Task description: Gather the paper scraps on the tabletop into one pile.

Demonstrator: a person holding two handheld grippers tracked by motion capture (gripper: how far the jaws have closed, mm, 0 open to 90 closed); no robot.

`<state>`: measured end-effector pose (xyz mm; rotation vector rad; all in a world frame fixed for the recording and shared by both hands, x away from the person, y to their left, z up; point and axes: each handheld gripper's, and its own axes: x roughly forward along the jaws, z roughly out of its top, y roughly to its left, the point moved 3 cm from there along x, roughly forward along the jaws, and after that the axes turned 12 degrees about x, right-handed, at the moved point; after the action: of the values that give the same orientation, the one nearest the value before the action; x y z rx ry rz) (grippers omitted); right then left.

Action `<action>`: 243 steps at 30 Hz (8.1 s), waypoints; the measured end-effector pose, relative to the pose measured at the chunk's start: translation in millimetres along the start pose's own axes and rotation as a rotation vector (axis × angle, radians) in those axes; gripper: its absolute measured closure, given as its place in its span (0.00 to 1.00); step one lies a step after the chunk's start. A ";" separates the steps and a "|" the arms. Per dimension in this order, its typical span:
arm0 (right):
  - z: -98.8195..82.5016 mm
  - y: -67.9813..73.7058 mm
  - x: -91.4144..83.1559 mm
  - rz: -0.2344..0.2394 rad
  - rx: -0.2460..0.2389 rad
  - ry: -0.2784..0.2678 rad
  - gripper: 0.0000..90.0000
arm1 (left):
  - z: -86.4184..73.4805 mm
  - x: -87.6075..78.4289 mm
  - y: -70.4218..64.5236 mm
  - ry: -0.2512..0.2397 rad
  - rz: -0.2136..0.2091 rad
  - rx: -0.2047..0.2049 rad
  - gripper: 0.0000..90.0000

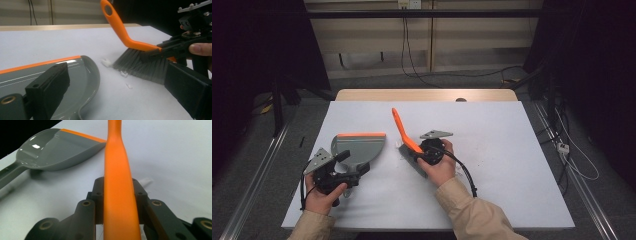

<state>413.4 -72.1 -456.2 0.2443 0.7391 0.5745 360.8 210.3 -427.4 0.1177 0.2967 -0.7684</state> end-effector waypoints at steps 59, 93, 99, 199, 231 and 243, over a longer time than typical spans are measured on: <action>18.5 31.7 21.9 0.033 -0.025 -0.079 0.80 | 0.1 0.5 0.6 0.004 0.001 0.001 0.07; -14.2 51.5 9.2 0.126 -0.020 0.009 0.80 | 1.3 -2.5 1.9 -0.004 0.011 0.003 0.07; -19.8 41.4 6.3 0.103 -0.008 0.031 0.80 | 0.9 -2.3 1.6 -0.002 0.011 0.002 0.07; -6.7 -56.7 -48.3 0.229 -0.174 0.064 0.80 | -1.4 5.2 -3.4 0.015 0.002 0.000 0.07; 57.8 -115.3 -44.3 0.036 -0.089 -0.071 0.79 | -1.8 1.5 0.8 0.011 0.014 -0.008 0.07; 48.3 -119.2 -41.3 -0.015 -0.111 0.008 0.74 | -0.3 -0.7 0.3 0.000 0.014 -0.011 0.07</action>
<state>470.8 -194.0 -446.3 0.1339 0.7135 0.6004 360.5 211.1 -427.5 0.1094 0.2999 -0.7529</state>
